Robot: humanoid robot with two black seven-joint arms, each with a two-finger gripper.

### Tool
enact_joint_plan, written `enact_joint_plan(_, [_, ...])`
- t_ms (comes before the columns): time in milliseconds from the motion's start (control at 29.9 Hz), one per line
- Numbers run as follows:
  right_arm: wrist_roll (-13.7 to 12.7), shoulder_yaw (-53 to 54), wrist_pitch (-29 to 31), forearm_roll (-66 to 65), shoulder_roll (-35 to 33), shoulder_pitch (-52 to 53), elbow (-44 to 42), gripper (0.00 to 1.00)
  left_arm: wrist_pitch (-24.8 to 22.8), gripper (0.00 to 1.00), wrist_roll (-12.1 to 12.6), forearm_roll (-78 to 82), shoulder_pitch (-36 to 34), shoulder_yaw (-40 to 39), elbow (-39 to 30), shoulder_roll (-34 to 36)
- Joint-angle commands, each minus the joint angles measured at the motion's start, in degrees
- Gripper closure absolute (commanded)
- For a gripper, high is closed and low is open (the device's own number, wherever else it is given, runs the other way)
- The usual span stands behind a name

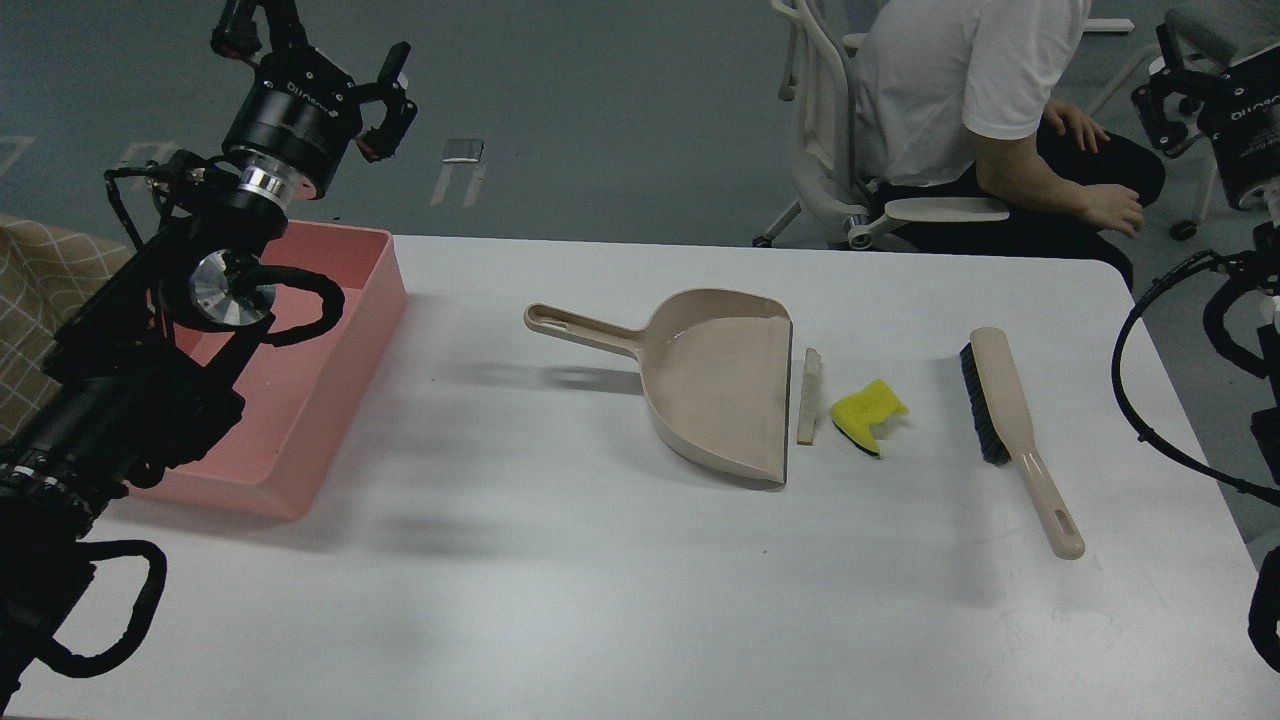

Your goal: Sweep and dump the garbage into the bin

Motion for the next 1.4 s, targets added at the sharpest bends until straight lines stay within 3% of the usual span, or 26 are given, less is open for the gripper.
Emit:
enact_joint_plan(0, [0.00, -0.03, 0.00, 0.02, 0.61, 0.07, 0.24, 0.00, 0.30, 0.02, -0.34, 0.22, 0.62, 0.51, -0.41, -0.21])
enact_joint_plan(1171, [0.53, -0.21, 0.00, -0.16, 0.35, -1.24, 0.41, 0.00, -1.28, 0.02, -0.96, 0.75, 0.62, 0.69, -1.90, -1.18])
enact_joint_plan(1371, [0.53, -0.03, 0.00, -0.16, -0.36, -3.18, 0.50, 0.00, -1.02, 0.02, -0.61, 0.93, 2.03, 9.55, -6.56, 1.89])
